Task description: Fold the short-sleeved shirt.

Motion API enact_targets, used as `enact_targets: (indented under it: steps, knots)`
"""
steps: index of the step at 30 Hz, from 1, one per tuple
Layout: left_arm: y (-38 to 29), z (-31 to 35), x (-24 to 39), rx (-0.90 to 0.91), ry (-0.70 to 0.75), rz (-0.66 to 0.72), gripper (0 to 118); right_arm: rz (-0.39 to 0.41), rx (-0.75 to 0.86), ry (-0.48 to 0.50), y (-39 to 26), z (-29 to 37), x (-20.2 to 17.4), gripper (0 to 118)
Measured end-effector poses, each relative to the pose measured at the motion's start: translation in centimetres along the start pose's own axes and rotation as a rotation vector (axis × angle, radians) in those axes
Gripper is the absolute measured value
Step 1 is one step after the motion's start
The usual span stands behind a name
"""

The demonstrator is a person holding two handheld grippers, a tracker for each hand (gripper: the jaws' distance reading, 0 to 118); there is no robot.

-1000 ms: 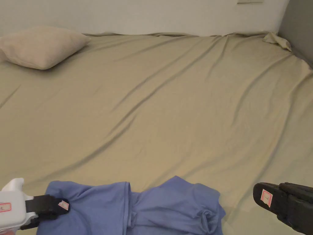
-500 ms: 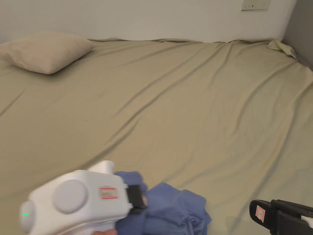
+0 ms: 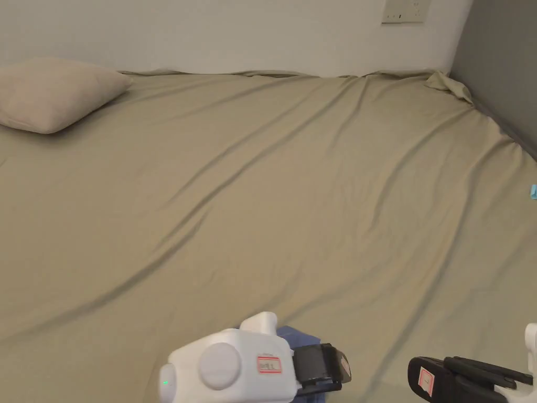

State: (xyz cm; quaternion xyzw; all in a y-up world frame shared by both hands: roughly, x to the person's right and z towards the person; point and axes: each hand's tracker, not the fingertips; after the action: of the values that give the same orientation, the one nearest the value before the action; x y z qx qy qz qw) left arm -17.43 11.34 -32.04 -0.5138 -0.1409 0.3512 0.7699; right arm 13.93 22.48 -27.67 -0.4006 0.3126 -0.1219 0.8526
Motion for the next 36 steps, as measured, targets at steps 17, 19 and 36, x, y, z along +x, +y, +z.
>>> enact_targets:
  steps: [17,19,36]
  knots:
    - [-4.5,-9.4,4.1,-0.099,0.254,-0.309,11,-0.011,0.038,0.0,-0.4,1.2,0.3,5]
    - [-4.1,-9.9,4.7,-0.101,0.119,-0.225,11,-0.003,0.041,0.004,-0.3,1.3,-0.1,5]
    - [1.0,11.5,-13.8,0.087,0.22,-0.011,65,-0.389,-0.32,0.225,-3.0,-16.5,5.1,5]
